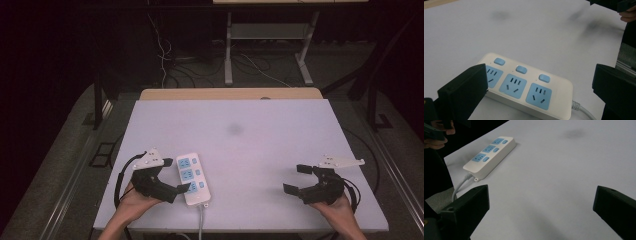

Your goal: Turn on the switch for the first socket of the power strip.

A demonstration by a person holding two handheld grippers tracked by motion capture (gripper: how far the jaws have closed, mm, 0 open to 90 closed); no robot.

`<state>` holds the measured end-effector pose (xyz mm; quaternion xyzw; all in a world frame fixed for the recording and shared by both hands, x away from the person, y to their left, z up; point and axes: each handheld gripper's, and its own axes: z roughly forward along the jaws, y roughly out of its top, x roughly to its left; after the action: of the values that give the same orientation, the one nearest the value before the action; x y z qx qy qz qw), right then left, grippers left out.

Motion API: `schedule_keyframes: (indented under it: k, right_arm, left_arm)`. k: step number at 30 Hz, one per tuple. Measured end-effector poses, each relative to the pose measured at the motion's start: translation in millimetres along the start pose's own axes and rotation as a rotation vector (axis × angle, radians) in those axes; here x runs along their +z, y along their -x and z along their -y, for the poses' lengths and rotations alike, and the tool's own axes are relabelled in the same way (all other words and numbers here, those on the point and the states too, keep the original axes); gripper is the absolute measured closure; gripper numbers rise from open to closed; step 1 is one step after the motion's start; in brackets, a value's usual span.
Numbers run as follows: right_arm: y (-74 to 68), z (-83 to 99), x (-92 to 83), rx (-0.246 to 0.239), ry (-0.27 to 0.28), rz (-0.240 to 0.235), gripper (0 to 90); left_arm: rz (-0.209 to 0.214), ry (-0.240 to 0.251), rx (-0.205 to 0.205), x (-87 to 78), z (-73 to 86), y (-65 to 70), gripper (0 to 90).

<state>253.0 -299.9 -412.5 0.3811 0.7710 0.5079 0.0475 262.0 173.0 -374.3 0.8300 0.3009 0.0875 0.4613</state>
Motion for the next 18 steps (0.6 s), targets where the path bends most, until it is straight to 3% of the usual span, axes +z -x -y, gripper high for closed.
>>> schedule_keyframes:
  k: [18]
  right_arm:
    - [-0.1,0.3,0.3,-0.004,-0.004,-0.001,0.2]
  left_arm:
    - [0.038,-0.107,0.037,23.1,-19.6,0.8,0.0]
